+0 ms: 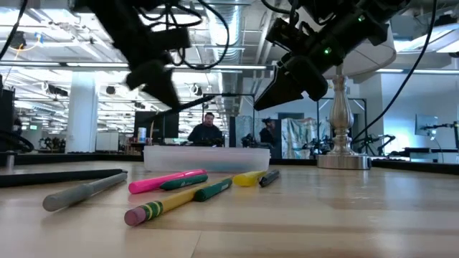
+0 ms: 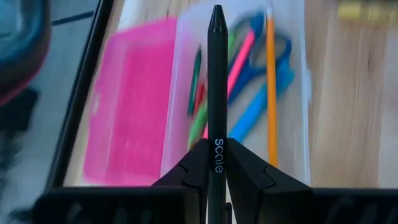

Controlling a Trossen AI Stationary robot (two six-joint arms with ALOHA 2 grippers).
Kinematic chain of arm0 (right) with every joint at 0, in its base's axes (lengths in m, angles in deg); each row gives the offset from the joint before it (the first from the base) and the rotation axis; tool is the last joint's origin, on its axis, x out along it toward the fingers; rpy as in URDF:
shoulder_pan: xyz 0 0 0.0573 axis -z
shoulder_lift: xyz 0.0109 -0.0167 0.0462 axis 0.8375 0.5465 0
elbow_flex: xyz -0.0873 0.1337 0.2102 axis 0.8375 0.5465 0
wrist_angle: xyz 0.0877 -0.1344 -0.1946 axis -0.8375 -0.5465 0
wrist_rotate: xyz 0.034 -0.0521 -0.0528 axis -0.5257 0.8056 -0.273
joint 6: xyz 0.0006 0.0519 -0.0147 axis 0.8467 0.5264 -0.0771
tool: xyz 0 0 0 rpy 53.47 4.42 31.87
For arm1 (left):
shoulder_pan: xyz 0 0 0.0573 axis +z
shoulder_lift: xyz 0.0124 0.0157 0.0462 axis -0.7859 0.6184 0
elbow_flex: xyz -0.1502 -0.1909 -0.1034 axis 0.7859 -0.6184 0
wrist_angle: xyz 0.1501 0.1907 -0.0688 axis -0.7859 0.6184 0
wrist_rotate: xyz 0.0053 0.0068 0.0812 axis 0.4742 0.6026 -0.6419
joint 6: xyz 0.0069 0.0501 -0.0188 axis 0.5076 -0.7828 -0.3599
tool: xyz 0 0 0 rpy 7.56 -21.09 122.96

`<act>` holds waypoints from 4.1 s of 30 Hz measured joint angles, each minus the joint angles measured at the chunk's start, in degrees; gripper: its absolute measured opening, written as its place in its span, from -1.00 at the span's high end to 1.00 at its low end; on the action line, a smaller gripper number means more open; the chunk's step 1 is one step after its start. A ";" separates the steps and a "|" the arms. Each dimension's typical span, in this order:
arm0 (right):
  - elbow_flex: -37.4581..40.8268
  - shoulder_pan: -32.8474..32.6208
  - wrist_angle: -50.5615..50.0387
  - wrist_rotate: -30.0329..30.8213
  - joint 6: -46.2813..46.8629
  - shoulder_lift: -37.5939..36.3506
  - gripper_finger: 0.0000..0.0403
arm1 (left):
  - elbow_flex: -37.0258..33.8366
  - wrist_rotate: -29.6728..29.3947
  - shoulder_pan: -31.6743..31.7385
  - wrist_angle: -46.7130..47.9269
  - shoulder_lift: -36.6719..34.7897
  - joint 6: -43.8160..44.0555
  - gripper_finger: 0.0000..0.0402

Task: Pick & place school supplies into a supply box
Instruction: Put the left black pen into the pink supply box, then put the right black pen into the pink supply box

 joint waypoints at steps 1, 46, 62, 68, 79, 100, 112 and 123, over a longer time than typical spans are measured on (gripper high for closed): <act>0.00 0.00 -0.18 0.00 0.13 0.00 0.59 | 0.00 2.02 1.62 -2.27 0.00 -1.17 0.84; -0.04 -5.99 -2.76 -8.29 -1.62 -0.52 0.59 | -0.42 22.41 16.20 -8.86 5.81 -6.13 0.28; -0.01 -7.91 0.24 -16.95 -4.06 9.61 0.59 | -0.42 8.76 -5.03 5.47 -11.76 4.25 0.28; -0.05 -7.87 4.63 -16.89 -9.05 11.76 0.59 | -0.42 0.16 -14.76 6.99 -15.81 6.99 0.28; -0.04 -7.50 4.76 -19.24 -10.56 12.20 0.60 | -0.42 -9.58 -25.10 16.38 -16.85 20.22 0.28; -0.04 -4.72 4.12 -24.28 -10.05 12.22 0.60 | -0.42 -16.86 -36.09 21.52 -16.81 32.33 0.28; 0.11 -3.48 4.93 -25.81 -10.45 13.94 0.60 | -0.42 -18.34 -38.37 21.47 -16.81 33.15 0.28; -0.31 -2.47 7.28 -26.13 -9.48 16.53 0.60 | -0.42 -18.62 -38.48 21.43 -16.79 33.18 0.28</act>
